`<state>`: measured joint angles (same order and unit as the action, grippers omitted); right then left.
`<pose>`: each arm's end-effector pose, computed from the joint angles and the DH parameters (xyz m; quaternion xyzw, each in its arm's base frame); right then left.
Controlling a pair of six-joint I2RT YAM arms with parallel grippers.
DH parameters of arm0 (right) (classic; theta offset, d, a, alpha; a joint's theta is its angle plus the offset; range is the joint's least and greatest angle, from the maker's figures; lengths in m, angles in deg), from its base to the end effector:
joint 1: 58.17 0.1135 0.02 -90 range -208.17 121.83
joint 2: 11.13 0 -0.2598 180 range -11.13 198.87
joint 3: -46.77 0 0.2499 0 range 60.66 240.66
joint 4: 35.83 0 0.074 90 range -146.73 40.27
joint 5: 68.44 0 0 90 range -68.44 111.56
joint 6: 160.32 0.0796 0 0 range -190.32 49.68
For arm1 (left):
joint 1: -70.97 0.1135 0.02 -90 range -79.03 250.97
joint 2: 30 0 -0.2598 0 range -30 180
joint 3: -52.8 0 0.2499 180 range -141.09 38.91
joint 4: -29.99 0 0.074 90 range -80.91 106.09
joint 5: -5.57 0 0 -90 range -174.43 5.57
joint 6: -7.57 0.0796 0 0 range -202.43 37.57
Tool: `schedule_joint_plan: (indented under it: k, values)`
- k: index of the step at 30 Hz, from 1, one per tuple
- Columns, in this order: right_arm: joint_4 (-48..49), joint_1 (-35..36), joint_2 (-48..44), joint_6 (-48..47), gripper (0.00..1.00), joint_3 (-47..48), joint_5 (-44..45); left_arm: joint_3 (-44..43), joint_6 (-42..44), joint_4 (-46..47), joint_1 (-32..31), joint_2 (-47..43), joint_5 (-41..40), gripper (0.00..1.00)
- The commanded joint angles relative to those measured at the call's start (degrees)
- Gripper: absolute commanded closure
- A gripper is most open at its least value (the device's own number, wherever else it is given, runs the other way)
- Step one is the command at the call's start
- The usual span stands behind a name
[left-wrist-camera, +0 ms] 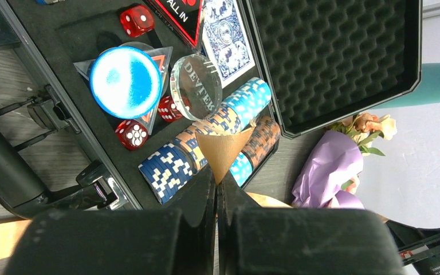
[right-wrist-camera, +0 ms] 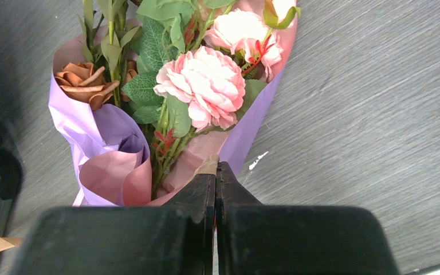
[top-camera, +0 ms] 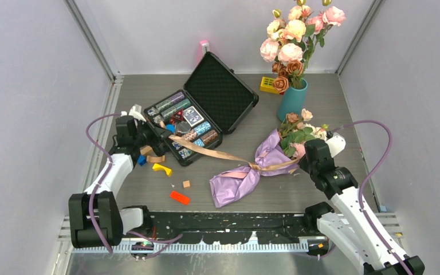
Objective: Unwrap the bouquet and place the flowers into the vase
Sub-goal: Untie the ribbon from the wrapping paper.
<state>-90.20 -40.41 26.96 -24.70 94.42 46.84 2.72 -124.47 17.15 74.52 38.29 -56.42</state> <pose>0.1680 0.0181 0.2124 0.2985 0.8541 0.0250 0.4251 0.2867 -0.0197 0.2024 -0.2175 0.8249 -0.3563 0.3813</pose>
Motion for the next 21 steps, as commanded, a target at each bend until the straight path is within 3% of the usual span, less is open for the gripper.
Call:
schedule_joint_plan:
  k: [1, 21]
  values:
    - [-1.9, -0.4, -0.9, -1.4, 1.00, 2.7, 2.6, 0.1, -0.5, -0.5, 1.1, -2.5, 1.3, 1.00]
    - [-8.9, -0.4, -5.4, -5.2, 1.00, 13.3, 9.2, -3.7, -0.1, -9.0, 5.7, -8.7, 2.2, 1.00]
